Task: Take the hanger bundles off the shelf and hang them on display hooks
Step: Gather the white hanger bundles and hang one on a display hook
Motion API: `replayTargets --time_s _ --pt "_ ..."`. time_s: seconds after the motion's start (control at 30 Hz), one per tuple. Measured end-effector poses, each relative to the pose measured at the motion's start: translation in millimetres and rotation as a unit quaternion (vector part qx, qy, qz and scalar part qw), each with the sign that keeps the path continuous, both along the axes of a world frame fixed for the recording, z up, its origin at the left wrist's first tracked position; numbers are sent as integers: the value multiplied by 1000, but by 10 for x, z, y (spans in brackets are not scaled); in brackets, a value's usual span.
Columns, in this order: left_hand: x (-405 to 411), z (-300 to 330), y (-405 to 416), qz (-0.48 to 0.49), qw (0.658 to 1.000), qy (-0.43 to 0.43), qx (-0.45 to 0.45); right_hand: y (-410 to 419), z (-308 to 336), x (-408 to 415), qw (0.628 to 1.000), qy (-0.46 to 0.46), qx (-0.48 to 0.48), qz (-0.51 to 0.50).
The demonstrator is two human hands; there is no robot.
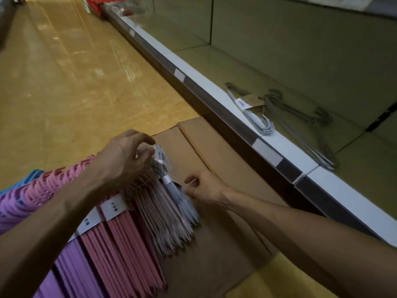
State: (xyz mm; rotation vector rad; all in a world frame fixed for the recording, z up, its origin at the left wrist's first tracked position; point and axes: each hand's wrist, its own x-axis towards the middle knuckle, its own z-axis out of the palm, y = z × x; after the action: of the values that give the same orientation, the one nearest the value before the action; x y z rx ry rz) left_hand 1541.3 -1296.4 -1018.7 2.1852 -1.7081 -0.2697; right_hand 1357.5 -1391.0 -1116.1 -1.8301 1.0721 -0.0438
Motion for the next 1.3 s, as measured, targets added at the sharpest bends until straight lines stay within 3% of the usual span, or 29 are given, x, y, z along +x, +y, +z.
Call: replayTargets --time_s 0.13,0.3,0.57,0.87,0.97,1.13,1.3 --pt "-286 94 -116 -1 997 23 -73 -311 351 -364 992 -68 -77 -77" --pt "-599 66 -249 6 981 159 -109 -867 652 -1070 960 -58 -187 -199" --pt "-930 1 -476 13 957 273 -102 -1425 611 -2148 898 102 -229 -361" --pt "-1151 -83 -497 -6 956 283 -73 -1626 424 -2331 873 225 -221 -373" --pt "-1155 -97 -503 -1 957 284 -64 -1616 384 -2392 891 179 -197 -367" --pt "-1094 -60 -500 5 956 286 -63 -1597 453 -2365 884 115 -219 -396" --pt "-1045 -2 -446 7 959 276 -59 -1550 606 -2247 890 -12 -200 -409"
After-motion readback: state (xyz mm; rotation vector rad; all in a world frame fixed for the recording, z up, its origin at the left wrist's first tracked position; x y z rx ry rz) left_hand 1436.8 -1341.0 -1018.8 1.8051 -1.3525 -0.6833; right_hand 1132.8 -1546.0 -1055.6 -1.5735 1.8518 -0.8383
